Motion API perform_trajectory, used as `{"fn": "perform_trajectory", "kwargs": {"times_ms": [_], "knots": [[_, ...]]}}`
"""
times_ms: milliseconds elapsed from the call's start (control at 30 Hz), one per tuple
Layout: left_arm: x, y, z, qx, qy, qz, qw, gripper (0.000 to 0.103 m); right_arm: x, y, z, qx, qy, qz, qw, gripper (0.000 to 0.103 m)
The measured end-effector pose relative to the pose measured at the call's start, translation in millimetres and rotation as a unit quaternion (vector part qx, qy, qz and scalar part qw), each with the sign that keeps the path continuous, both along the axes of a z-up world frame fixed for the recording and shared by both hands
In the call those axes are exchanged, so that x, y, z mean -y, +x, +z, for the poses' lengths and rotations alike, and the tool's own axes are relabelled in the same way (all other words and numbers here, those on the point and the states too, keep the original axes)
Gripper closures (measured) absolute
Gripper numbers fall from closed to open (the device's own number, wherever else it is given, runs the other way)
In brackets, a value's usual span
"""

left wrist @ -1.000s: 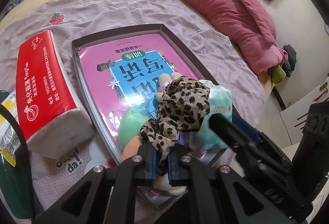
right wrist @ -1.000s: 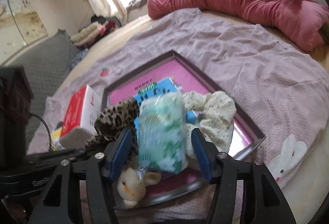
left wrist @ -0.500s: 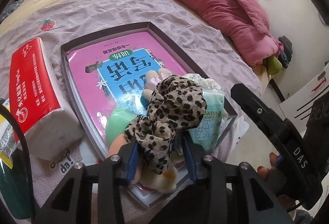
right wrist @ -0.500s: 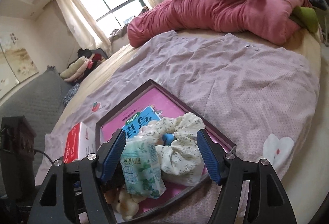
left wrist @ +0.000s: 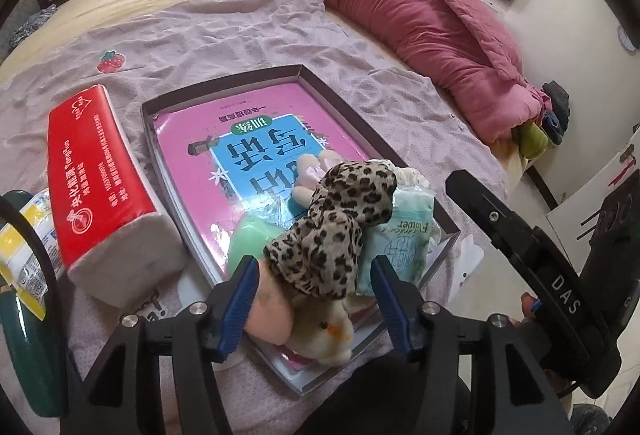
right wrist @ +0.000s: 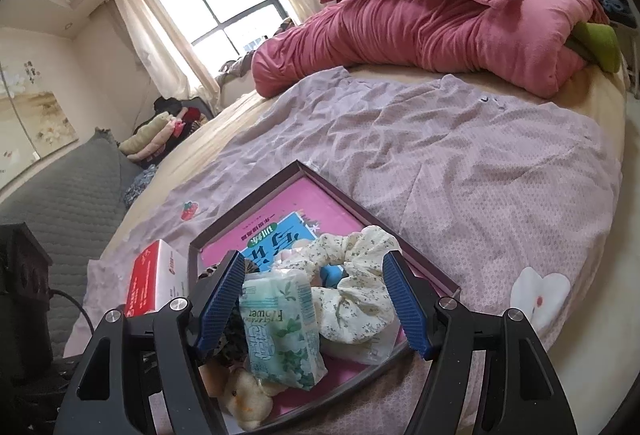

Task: Organize soft objects
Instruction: 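Lower the tissue pack onto the tray and open the right tool while the left tool releases the scrunchie, then withdraw both open tools from the tray toward the green bottle and packets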

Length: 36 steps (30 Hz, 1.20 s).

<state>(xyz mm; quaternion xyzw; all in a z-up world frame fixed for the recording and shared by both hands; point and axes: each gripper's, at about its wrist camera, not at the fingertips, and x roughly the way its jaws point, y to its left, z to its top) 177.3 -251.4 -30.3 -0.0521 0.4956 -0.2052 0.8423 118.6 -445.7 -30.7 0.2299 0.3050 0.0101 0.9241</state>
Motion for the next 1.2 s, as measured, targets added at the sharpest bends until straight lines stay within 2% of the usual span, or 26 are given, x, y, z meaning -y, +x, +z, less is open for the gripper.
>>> {"fn": "perform_trajectory", "kwargs": {"times_ms": [333, 467, 767, 1033, 1200], "knots": [[-12, -16, 14, 0.015, -0.006, 0.001, 0.9999, 0.045, -10, -7, 14, 0.031, -0.025, 0.004, 0.999, 0.03], [-16, -25, 22, 0.028, 0.004, 0.0, 0.9996, 0.045, -17, -9, 17, 0.036, -0.038, 0.008, 0.999, 0.03], [-32, -37, 32, 0.038, -0.003, 0.009, 0.9992, 0.045, -30, -13, 24, 0.04, -0.062, 0.016, 0.997, 0.029], [-60, -58, 43, 0.048, -0.006, 0.031, 0.9984, 0.045, -47, -20, 33, 0.055, -0.084, 0.037, 0.994, 0.029], [-93, -72, 52, 0.052, -0.014, 0.06, 0.9967, 0.045, -69, -26, 44, 0.067, -0.105, 0.062, 0.99, 0.029]]}}
